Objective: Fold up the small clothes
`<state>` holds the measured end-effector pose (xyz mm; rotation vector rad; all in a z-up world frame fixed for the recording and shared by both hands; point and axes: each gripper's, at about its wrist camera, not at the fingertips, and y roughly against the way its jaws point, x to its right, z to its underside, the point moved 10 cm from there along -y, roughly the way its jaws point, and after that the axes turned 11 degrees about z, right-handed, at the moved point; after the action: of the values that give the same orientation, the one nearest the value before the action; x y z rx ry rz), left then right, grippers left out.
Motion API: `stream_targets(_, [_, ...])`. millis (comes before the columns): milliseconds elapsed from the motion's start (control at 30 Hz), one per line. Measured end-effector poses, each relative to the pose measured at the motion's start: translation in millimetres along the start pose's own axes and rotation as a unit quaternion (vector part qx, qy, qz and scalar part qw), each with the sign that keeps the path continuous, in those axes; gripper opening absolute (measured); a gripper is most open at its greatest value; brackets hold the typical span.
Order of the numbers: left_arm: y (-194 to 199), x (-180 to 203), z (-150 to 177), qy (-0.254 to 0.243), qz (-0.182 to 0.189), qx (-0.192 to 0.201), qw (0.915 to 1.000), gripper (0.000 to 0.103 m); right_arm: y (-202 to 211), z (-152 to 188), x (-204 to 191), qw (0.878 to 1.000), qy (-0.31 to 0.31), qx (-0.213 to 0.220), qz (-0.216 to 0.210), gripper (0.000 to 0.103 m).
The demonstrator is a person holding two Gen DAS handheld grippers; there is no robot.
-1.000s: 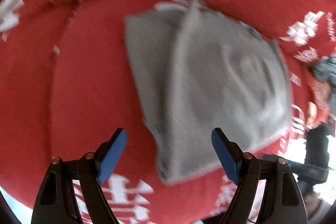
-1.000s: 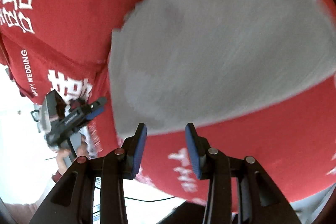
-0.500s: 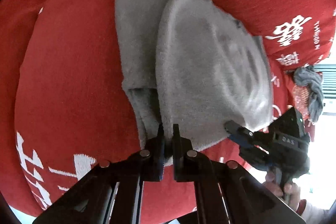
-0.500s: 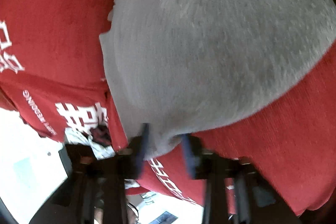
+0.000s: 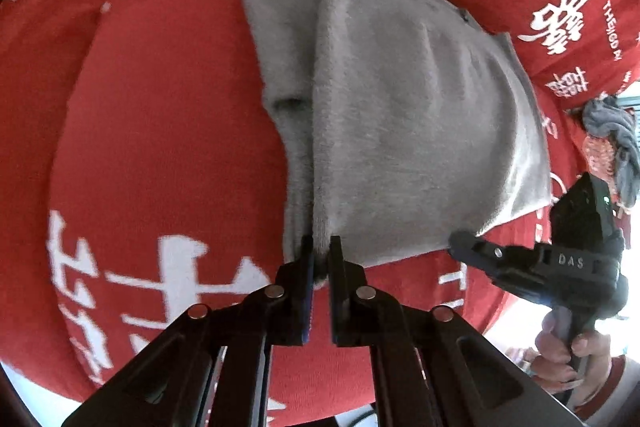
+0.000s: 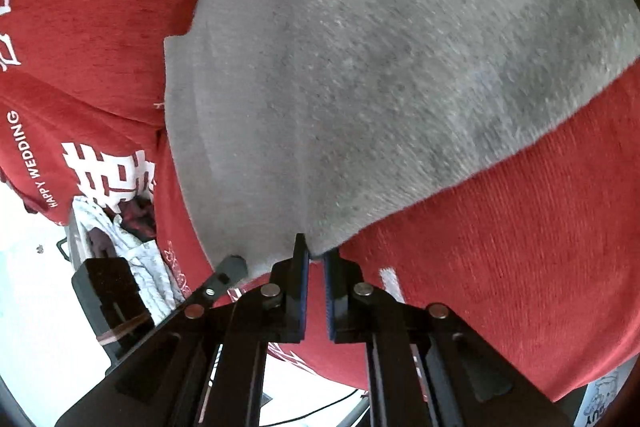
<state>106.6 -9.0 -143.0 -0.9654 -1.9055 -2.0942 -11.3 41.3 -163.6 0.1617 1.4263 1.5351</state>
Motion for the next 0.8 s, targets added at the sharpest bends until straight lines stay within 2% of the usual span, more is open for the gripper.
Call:
stream_targets(100, [14.5, -4.1, -1.2, -0.003, -0.021, 0.000, 0.9998, 0.007, 5.7, 7.9, 7.7, 0.999, 0.015, -0.018, 0.023, 0.009])
stream_targets(200, [31.7, -0.1, -13.3, -0.014, -0.041, 0.019, 0.9989, 0.007, 22.6, 14.1, 12.9, 0.997, 0.048, -0.021, 0.049, 0.011])
stream_targets(267, [41.1, 0.8, -24.4, -0.013, -0.041, 0.036, 0.9984, 0.007, 39.4, 12.7, 16.6, 0.996, 0.070, -0.008, 0.062, 0.011])
stream_targets(333, [46.1, 3.5, -38.9, -0.009, -0.041, 0.051, 0.9978, 0.007, 60.6, 5.6, 25.4, 0.993, 0.088, 0.014, 0.080, 0.016])
stream_targets(433, [41.4, 11.8, -63.0, -0.017, -0.057, 0.061, 0.9964, 0.007, 99.0, -18.1, 43.7, 0.986, 0.098, 0.064, 0.114, 0.025])
stream_targets(633, [15.2, 31.6, -84.9, -0.042, -0.082, 0.055, 0.9942, 0.007, 176.5, -84.3, 110.0, 0.957, 0.070, 0.171, 0.223, 0.026])
stream_targets(700, [6.1, 30.6, -86.7, -0.040, -0.091, 0.050, 0.9937, 0.007, 188.7, -104.4, 129.5, 0.949, 0.063, 0.184, 0.248, 0.028])
stream_targets(800, [-6.8, 23.2, -88.2, -0.024, -0.104, 0.040, 0.9934, 0.007, 185.6, -127.4, 144.8, 0.950, 0.067, 0.170, 0.255, 0.035])
